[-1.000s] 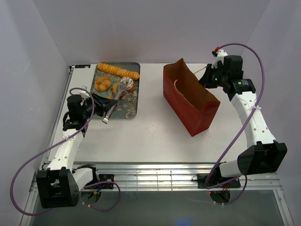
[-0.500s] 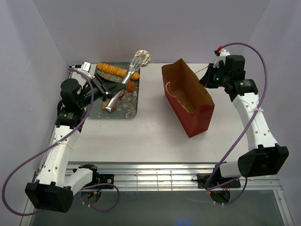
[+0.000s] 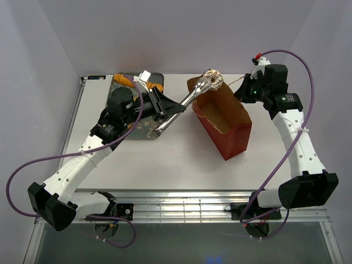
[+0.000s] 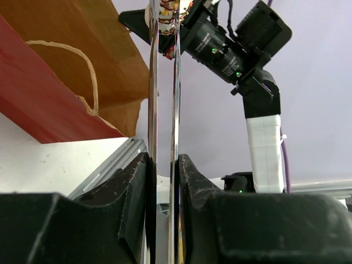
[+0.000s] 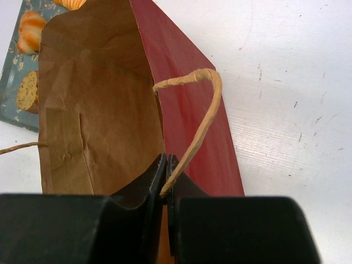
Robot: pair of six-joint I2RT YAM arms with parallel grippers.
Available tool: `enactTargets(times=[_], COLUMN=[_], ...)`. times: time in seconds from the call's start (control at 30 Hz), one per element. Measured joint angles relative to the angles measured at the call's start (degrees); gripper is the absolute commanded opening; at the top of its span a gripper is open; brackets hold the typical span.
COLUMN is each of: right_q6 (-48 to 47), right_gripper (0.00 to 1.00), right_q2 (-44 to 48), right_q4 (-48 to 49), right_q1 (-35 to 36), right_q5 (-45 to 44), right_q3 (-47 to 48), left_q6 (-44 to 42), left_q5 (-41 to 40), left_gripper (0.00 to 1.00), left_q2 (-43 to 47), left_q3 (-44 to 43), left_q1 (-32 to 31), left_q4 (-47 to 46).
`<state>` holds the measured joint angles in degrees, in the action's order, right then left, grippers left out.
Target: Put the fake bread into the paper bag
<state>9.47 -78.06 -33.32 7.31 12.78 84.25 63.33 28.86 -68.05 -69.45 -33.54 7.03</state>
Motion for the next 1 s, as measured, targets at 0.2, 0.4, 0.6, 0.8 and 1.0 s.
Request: enactTargets(times=[0.2, 0.4, 0.6, 0.8, 1.0], right_q6=[0.0, -0.2, -0.5, -0.7, -0.7], right_gripper=[0.09, 0.09, 0.09, 0.09, 0.1], right_q2=[0.5, 0.7, 0.9, 1.1, 1.5], right_q4=[0.0, 0.0, 0.0, 0.0, 0.0], right_q1=[0.0, 0.0, 0.0, 0.0, 0.0], right_q5=[-0.2, -0.4, -0.6, -0.6, -0.7], right_q3=[0.0, 0.0, 0.0, -0.7, -0.8], left_q6=[-0.3, -0.1, 0.4, 0.4, -5.0], left_q5=[-2.6, -3.1, -3.4, -4.2, -8.5], left_gripper=[0.47, 0.54, 0.55, 0.53, 0.53], left_q2=[-0.5, -1.0, -1.0, -0.9, -1.5], left_q3=[0.5, 1.6, 3.1, 3.3, -5.6], left_q1=[-1.7, -2.8, -3.4, -3.8, -2.2], left_q4=[0.2, -0.3, -1.1, -1.4, 6.4])
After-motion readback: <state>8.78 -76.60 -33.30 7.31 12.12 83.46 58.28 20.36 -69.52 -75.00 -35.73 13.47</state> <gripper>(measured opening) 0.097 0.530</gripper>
